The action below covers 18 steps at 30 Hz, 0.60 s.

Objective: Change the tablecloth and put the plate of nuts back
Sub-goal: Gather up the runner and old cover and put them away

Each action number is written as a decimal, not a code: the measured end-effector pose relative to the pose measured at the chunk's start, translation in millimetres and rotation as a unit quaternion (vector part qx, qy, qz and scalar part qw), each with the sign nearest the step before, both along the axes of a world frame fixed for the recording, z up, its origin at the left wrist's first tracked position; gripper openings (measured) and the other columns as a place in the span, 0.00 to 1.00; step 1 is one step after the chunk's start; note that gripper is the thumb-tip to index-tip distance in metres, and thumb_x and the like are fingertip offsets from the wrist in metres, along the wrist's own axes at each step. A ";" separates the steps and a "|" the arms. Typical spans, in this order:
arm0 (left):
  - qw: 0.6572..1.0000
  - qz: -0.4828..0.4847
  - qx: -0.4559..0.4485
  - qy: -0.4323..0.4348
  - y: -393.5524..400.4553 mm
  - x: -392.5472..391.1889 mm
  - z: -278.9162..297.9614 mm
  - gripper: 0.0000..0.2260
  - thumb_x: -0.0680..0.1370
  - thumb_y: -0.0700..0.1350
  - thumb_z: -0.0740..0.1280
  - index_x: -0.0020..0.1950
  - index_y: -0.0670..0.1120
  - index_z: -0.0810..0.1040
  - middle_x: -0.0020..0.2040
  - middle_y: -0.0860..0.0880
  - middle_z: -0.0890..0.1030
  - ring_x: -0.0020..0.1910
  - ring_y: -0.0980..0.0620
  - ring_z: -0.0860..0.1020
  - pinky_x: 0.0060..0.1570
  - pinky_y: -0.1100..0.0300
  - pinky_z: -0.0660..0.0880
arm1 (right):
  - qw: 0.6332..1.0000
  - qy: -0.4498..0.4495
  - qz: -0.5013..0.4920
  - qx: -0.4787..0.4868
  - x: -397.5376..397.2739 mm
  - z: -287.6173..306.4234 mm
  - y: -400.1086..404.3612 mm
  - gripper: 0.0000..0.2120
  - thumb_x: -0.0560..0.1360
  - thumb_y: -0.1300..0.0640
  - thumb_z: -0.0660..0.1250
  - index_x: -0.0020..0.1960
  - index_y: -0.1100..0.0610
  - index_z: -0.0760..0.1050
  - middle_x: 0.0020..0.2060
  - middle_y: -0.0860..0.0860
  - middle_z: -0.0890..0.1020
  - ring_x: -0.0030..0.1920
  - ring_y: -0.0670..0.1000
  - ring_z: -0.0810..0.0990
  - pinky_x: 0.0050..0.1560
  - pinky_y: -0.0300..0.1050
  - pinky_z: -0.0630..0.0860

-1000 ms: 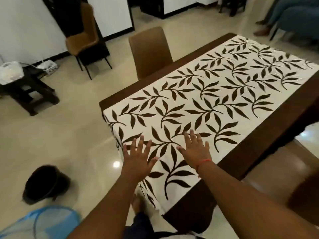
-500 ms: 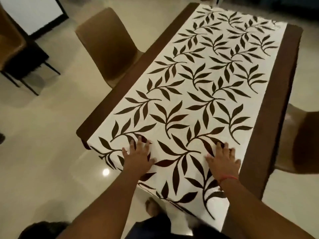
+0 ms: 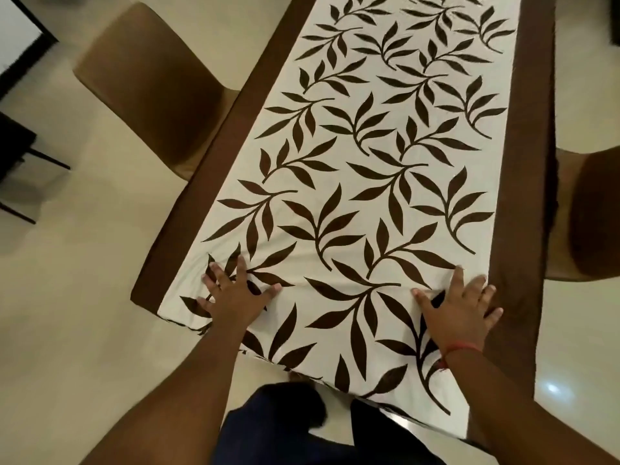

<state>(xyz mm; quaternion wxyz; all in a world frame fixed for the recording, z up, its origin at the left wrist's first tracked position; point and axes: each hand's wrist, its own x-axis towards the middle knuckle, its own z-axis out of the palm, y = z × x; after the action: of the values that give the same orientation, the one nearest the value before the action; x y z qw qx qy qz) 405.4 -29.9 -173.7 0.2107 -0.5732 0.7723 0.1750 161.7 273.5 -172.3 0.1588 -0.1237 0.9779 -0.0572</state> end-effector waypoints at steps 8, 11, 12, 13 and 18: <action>0.991 -0.099 -0.021 0.092 -17.3 -31.6 -5.3 0.43 0.75 0.70 0.57 0.81 0.50 0.45 0.82 0.49 0.43 0.79 0.40 0.39 0.73 0.32 0.43 | 0.988 -0.029 -0.048 -0.147 24.7 3.5 -75.7 0.37 0.76 0.49 0.67 0.78 0.58 0.54 0.77 0.66 0.55 0.77 0.66 0.51 0.76 0.64 0.50; 0.975 -0.179 -0.004 0.133 -28.3 -51.8 -3.5 0.36 0.78 0.64 0.60 0.81 0.49 0.55 0.82 0.51 0.51 0.80 0.44 0.45 0.75 0.38 0.45 | 0.968 -0.059 0.028 -0.241 50.8 6.9 -124.8 0.30 0.75 0.64 0.66 0.75 0.63 0.62 0.75 0.64 0.62 0.75 0.68 0.59 0.74 0.63 0.58; 0.968 -0.197 0.013 0.155 -29.0 -60.2 -2.3 0.33 0.79 0.61 0.60 0.80 0.49 0.58 0.81 0.50 0.54 0.80 0.45 0.48 0.76 0.41 0.46 | 0.959 -0.096 0.033 -0.264 61.1 11.0 -141.3 0.33 0.74 0.64 0.65 0.77 0.60 0.60 0.74 0.62 0.64 0.74 0.65 0.63 0.74 0.58 0.62; 0.959 -0.207 0.048 0.186 -28.7 -67.8 -0.3 0.30 0.80 0.58 0.61 0.79 0.48 0.62 0.81 0.49 0.57 0.80 0.45 0.51 0.77 0.45 0.48 | 0.950 -0.140 0.034 -0.277 72.0 15.6 -158.5 0.36 0.74 0.63 0.65 0.79 0.55 0.56 0.73 0.59 0.67 0.71 0.62 0.68 0.71 0.50 0.66; 0.853 -0.027 0.360 0.376 -11.4 -90.6 24.2 0.17 0.84 0.42 0.59 0.73 0.44 0.71 0.69 0.43 0.74 0.66 0.52 0.72 0.63 0.64 0.66 | 0.905 -0.231 0.089 -0.346 116.8 26.5 -211.7 0.40 0.75 0.66 0.64 0.80 0.52 0.47 0.70 0.56 0.72 0.66 0.50 0.74 0.59 0.24 0.64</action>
<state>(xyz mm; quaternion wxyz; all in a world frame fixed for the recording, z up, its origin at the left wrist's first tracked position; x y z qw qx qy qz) 314.8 -41.2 -149.5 0.1005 -0.3261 0.6906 0.6377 278.5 61.8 -145.8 0.3323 -0.2405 0.8173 -0.4046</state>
